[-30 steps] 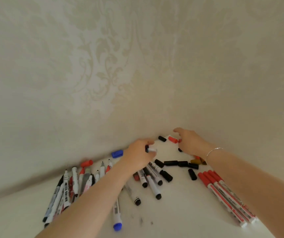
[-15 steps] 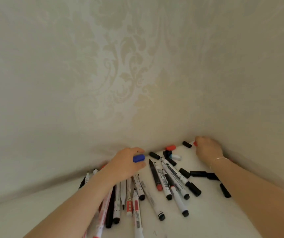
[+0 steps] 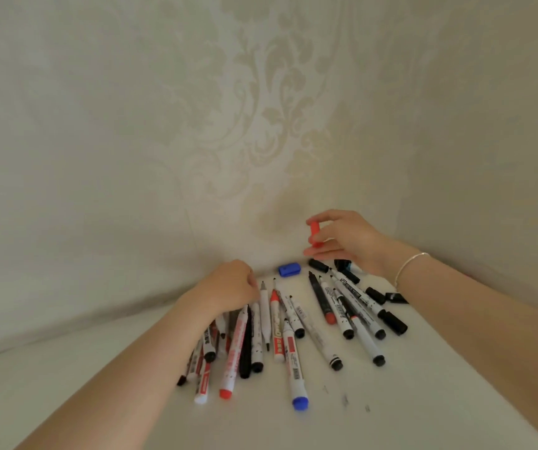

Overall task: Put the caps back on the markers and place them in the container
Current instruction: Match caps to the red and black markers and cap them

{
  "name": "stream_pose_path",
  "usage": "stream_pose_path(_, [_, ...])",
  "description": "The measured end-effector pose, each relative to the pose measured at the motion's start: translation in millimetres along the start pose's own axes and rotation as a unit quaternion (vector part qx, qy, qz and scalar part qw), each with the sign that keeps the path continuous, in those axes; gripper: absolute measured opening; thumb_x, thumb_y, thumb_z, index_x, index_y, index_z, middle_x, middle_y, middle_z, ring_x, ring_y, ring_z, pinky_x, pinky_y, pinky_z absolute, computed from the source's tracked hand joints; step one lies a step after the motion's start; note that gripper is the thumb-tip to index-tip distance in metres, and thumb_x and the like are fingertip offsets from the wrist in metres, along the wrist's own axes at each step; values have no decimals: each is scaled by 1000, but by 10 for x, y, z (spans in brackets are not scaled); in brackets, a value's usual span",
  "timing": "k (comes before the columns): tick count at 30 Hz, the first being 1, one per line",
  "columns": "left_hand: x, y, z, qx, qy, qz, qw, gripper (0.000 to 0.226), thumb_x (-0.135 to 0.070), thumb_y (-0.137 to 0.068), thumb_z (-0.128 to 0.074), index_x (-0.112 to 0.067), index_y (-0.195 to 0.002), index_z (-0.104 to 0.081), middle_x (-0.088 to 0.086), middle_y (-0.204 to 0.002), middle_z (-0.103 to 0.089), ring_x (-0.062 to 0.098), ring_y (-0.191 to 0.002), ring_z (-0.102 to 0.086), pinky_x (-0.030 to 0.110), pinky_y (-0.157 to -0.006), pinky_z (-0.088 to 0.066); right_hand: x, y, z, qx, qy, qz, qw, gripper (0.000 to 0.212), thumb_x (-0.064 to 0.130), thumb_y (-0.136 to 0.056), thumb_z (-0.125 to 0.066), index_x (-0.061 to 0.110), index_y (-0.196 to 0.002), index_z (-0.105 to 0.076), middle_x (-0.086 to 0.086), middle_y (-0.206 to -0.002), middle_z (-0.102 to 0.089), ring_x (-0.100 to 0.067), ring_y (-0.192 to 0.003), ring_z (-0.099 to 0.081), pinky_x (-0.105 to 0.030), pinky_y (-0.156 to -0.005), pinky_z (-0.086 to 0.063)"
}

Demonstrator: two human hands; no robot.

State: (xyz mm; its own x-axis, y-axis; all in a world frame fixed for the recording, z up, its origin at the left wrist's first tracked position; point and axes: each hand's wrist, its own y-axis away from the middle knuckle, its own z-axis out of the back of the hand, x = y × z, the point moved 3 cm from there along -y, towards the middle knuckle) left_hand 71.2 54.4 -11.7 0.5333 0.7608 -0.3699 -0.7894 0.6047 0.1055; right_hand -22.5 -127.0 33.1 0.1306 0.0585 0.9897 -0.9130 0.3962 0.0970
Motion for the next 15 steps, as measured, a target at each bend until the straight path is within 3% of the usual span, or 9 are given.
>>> stream_pose_path(4, [-21,71,-58,-19,-2,-14,1000,15,-21,-90,-57,-14,-93,-70,1,-98,-69,16,-90,-64,33,-84,-54,-53,90,-158,61,-115,-36,991,24,-1,-90,-54,4,-113,-59,-14,-91,-65,-30,-91,-70,-38,-87,-56])
stream_pose_path(8, [-155,141,-141,-29,0,-45,999,13,-25,-87,-62,-17,-90,-73,-3,-91,-70,12,-82,-64,27,-75,-53,-123,130,-193,69,-154,-68,983,19,6,-90,-57,6,-109,-59,-10,-85,-69,-23,-80,-69,-30,-80,-55])
stream_pose_path(12, [-314,139,-267,-55,-104,-43,992,21,-34,-88,-58,-15,-90,-66,-1,-91,-69,17,-84,-65,32,-73,-53,-170,174,-184,69,-165,-90,980,13,10,-88,-60,9,-100,-59,-9,-86,-69,-19,-76,-63,-26,-72,-50])
stream_pose_path(15, [-438,102,-319,-76,-213,-27,974,18,-29,-93,-53,-15,-102,-59,0,-99,-63,19,-89,-61,30,-67,-45,-181,197,-172,70,-178,-93,977,6,9,-87,-58,7,-93,-58,-10,-83,-69,-17,-69,-58,-25,-67,-47])
